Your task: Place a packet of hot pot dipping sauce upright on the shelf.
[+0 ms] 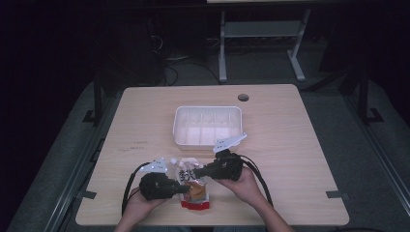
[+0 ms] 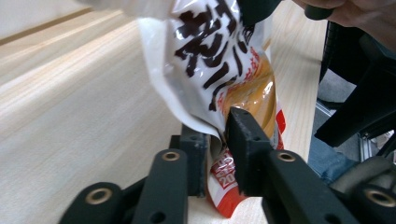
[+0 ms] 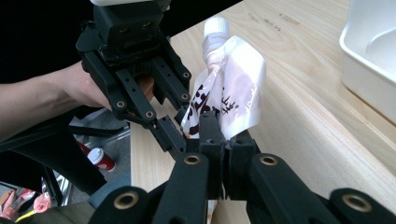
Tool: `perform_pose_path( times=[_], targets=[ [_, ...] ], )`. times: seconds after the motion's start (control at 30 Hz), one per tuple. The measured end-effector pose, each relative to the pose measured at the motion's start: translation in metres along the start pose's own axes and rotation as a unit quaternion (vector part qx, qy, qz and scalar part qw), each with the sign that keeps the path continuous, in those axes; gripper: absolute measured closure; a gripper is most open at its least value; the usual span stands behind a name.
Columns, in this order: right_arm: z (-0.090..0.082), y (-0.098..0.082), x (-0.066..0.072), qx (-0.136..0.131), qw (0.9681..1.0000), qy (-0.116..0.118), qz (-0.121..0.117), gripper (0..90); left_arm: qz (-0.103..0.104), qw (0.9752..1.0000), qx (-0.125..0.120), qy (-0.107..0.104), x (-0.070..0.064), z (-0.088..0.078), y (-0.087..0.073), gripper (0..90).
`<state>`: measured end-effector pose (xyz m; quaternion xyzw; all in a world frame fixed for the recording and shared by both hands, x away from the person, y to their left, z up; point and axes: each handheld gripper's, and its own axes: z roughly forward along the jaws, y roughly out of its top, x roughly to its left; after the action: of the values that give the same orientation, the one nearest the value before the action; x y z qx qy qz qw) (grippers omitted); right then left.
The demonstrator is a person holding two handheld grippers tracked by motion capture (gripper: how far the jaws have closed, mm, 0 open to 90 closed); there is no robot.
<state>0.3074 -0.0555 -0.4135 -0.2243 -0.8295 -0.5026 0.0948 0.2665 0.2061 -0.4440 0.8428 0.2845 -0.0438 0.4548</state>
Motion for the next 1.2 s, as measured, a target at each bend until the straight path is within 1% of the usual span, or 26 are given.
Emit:
perform_pose_path(
  times=[0.07,0.13,0.27,0.37,0.4,0.43,0.47,0.6,0.7,0.8,0.97,1.2],
  targets=[
    [-0.001,0.000,0.001,0.000,1.0000,-0.002,0.002,88.3,0.001,1.0000,-0.002,0.008,0.001,-0.002,0.000,70.1],
    [-0.003,0.001,0.002,-0.001,1.0000,-0.003,0.003,88.4,0.003,0.9997,-0.003,0.023,0.001,-0.004,0.000,61.6],
    [-0.006,0.002,0.003,0.001,0.9999,-0.012,0.004,88.6,0.001,0.9992,-0.007,0.039,0.004,-0.009,-0.001,54.4],
    [-0.009,0.005,0.006,0.002,0.9998,-0.017,0.003,88.8,0.001,0.9986,-0.006,0.052,0.005,-0.011,-0.002,50.0],
    [-0.009,0.005,0.006,0.002,0.9998,-0.017,0.003,88.8,0.001,0.9986,-0.006,0.052,0.005,-0.011,-0.002,48.4],
    [-0.012,0.008,0.007,0.002,0.9998,-0.020,0.000,88.8,0.006,0.9979,0.003,0.065,0.005,-0.010,-0.003,47.7],
    [-0.013,0.008,0.008,0.002,0.9998,-0.020,0.001,88.8,0.008,0.9975,0.006,0.069,0.005,-0.009,-0.003,46.6],
    [-0.017,0.013,0.010,0.000,0.9995,-0.030,-0.001,89.0,0.019,0.9961,0.015,0.085,0.004,-0.008,-0.003,42.9],
    [-0.019,0.015,0.011,-0.001,0.9994,-0.033,0.002,89.0,0.021,0.9954,0.018,0.091,0.003,-0.007,-0.004,41.0],
    [-0.021,0.019,0.012,0.000,0.9991,-0.042,0.002,89.0,0.022,0.9946,0.020,0.099,0.004,-0.008,-0.005,38.5],
    [-0.024,0.025,0.014,0.003,0.9984,-0.056,0.002,89.1,0.019,0.9929,0.007,0.117,0.006,-0.012,-0.006,34.6],
    [-0.029,0.034,0.015,-0.003,0.9974,-0.071,0.007,89.1,0.007,0.9897,-0.015,0.142,0.008,-0.019,-0.008,29.1]
  ],
)
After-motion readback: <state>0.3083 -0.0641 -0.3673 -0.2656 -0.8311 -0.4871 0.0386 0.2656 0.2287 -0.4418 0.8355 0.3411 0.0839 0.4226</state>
